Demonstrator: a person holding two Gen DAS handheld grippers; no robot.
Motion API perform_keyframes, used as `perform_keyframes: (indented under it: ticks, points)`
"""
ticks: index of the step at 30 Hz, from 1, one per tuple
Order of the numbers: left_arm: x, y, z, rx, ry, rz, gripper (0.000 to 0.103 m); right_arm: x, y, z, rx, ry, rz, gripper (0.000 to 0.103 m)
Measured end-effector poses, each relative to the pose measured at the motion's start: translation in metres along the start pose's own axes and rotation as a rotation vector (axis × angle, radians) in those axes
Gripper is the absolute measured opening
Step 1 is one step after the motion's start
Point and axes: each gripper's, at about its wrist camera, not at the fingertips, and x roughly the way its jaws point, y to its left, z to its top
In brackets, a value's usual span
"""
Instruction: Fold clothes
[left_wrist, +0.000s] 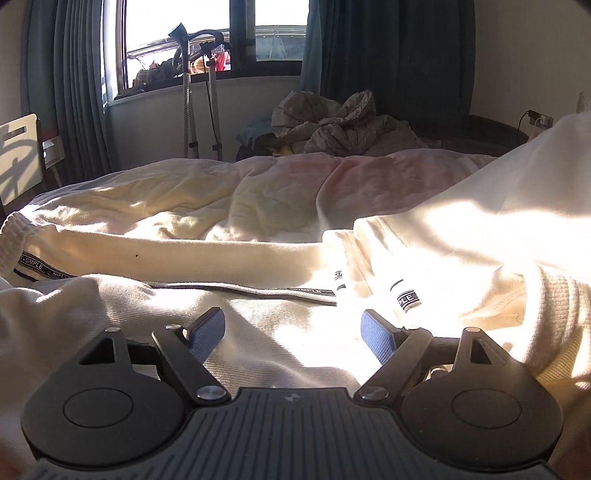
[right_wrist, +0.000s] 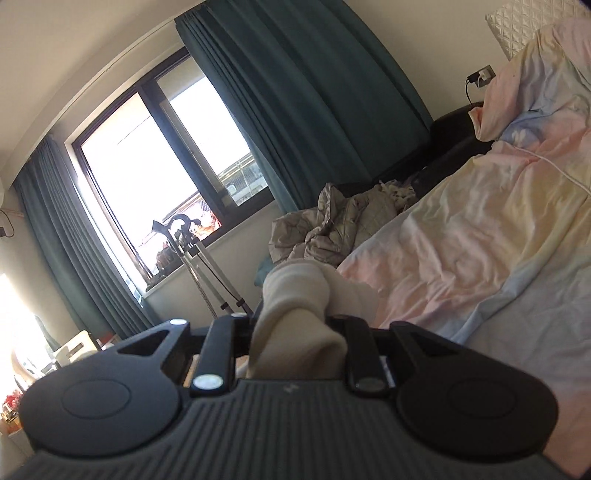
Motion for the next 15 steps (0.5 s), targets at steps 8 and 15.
perform_keyframes:
  ticks: [8,15]
  points:
    - [0.004,-0.015,-0.002,0.024,0.024,-0.037,0.083,-0.012,0.014,0.006,-0.141,-0.126,0.098,0.022]
    - [-0.029,0.028,0.01,0.028,0.033,0.029,0.085,-0.012,0.048,-0.006,-0.274,-0.135,0.165,0.022]
